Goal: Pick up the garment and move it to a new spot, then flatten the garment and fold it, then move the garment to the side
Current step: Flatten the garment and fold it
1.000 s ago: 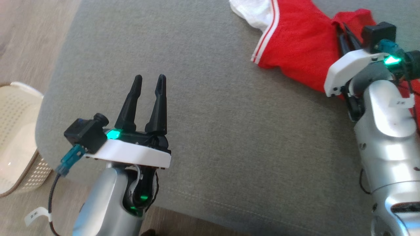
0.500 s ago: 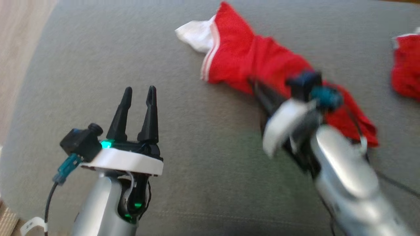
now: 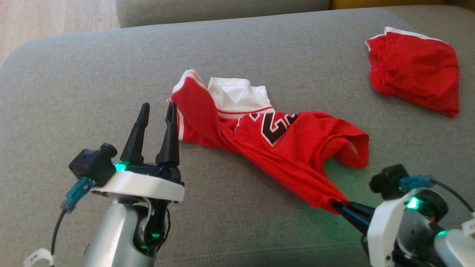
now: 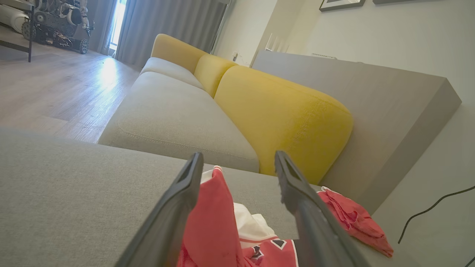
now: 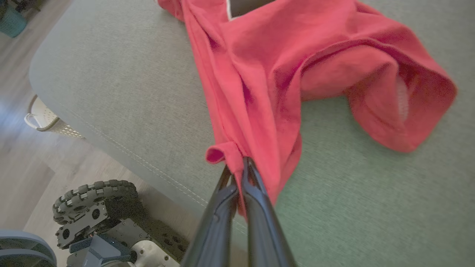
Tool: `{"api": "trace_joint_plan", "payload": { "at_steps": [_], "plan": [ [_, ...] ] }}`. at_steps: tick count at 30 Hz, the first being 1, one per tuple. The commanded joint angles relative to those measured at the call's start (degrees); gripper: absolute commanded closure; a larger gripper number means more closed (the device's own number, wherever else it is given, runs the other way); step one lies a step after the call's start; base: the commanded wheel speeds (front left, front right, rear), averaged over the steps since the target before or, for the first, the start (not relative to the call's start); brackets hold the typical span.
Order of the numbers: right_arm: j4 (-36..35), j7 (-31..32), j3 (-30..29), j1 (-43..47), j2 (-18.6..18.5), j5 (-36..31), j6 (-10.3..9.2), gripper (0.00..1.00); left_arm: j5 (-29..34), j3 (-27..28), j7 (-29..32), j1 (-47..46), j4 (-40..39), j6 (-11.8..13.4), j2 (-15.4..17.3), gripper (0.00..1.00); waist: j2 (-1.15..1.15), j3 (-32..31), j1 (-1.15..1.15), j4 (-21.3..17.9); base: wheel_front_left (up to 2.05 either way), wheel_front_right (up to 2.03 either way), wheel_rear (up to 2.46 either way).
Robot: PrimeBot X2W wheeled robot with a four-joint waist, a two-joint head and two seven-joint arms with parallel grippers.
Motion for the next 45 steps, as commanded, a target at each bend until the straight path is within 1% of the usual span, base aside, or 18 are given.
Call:
{"api": "trace_joint_plan", "payload": {
  "at_steps": [1, 4, 8, 11, 14, 18, 22, 23, 29, 34, 35, 39, 43, 45],
  "plan": [
    [-2.7, 0.1, -1.4, -1.0, -1.4, -0.9, 0.37, 1.0, 0.4, 2.0, -0.3, -1.7, -1.9, 0.2, 0.5, 0.0, 0.0, 0.2, 0.0, -0.1, 0.0, 0.0, 0.0],
    [-2.8, 0.2, -4.2, 0.2, -0.3, -1.6, 0.37, 1.0, 0.4, 1.8, -0.3, -1.9, -1.7, 0.0, 0.5, 0.0, 0.0, 0.3, 0.0, 0.1, 0.0, 0.0, 0.0],
    [-2.1, 3.2, -4.2, 2.0, -0.5, -1.6, 0.37, 1.0, 0.4, 1.3, -0.3, -1.9, -1.2, -0.2, 0.5, 0.0, 0.0, 0.1, 0.0, 1.0, 0.0, 0.0, 0.0],
    [-1.1, 7.7, -4.5, 4.4, -1.9, -1.4, 0.37, 1.0, 0.4, 1.2, -0.3, -1.9, -1.1, -0.1, 0.5, 0.0, 0.0, -0.2, 0.0, 1.8, 0.0, 0.0, 0.0],
    [-1.0, 9.8, -5.2, 5.8, -2.9, -1.9, 0.37, 1.0, 0.3, 1.2, -0.3, -1.9, -1.0, -0.1, 0.5, 0.0, 0.0, -0.3, 0.0, 2.4, 0.0, 0.0, 0.0],
    [-1.0, 10.5, -4.8, 6.8, -3.2, -2.0, 0.37, 1.0, 0.3, 1.1, -0.3, -1.8, -1.0, 0.0, 0.5, 0.0, 0.0, -0.6, 0.0, 3.0, 0.0, 0.0, 0.0],
    [-0.3, 9.0, -4.3, 6.6, -3.1, -3.1, 0.37, 1.0, 0.3, 1.1, -0.3, -1.7, -1.1, 0.0, 0.5, 0.0, 0.0, -0.9, 0.0, 3.2, 0.0, 0.0, 0.0],
    [-0.2, 7.7, -4.8, 6.3, -2.5, -3.5, 0.37, 0.0, 0.4, 1.1, -0.3, -1.6, -1.1, 0.0, 0.5, 0.0, 0.0, -1.0, 0.0, 3.2, 0.0, 0.0, 0.0],
    [-0.8, 3.9, -8.4, 4.3, 1.0, -3.2, 0.37, 0.0, 0.7, 1.3, -0.3, -1.3, -1.1, 0.1, 0.5, 0.0, 0.0, -1.6, 0.0, 3.0, 0.0, 0.0, 0.0],
    [-3.0, -1.7, -13.6, 1.3, 6.2, -2.3, 0.37, 0.0, 0.9, 1.1, -0.3, -1.2, -1.3, 0.2, 0.5, 0.0, 0.0, -1.9, 0.0, 2.9, 0.0, 0.0, 0.0],
    [-3.0, -1.7, -13.6, 1.3, 6.2, -2.3, 0.37, 0.0, 0.9, 1.1, -0.3, -1.2, -1.3, 0.2, 0.5, 0.0, 0.0, -1.9, 0.0, 2.9, 0.0, 0.0, 0.0],
    [-3.5, -8.9, -17.0, -1.1, 10.5, -6.2, 0.37, 0.0, 0.9, 0.9, -0.3, -1.4, -1.8, 0.3, 0.5, 0.0, 0.0, -1.8, 0.0, 3.0, 0.0, 0.0, 0.0],
    [-2.3, -17.7, -20.4, -2.1, 16.7, -10.5, 0.37, 0.0, 0.7, 0.8, -0.3, -1.5, -2.4, 0.4, 0.5, 0.0, 0.0, -1.4, 0.0, 3.0, 0.0, 0.0, 0.0],
    [-1.5, -21.0, -20.9, -2.1, 19.8, -12.0, 0.37, 0.0, 0.6, 0.8, -0.3, -1.5, -2.6, 0.5, 0.5, 0.0, 0.0, -1.0, 0.0, 2.7, 0.0, 0.0, 0.0]
  ]
}}
